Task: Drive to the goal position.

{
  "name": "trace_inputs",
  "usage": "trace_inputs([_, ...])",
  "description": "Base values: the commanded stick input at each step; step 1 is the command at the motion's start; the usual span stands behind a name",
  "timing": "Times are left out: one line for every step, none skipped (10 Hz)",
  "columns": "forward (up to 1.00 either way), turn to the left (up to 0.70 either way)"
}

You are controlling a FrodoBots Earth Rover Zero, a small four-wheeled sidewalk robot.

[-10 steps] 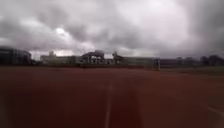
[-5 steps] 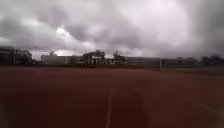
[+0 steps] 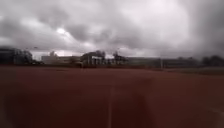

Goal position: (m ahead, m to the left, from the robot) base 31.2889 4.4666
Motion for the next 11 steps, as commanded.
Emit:
trace_inputs([0.7, 0.0])
trace_inputs([0.7, 0.0])
trace_inputs([0.7, 0.0])
trace_inputs([0.7, 0.0])
trace_inputs([0.7, 0.0])
trace_inputs([0.7, 0.0])
trace_inputs([0.7, 0.0])
trace_inputs([0.7, 0.0])
trace_inputs([0.7, 0.0])
trace_inputs([0.7, 0.0])
trace_inputs([0.7, 0.0])
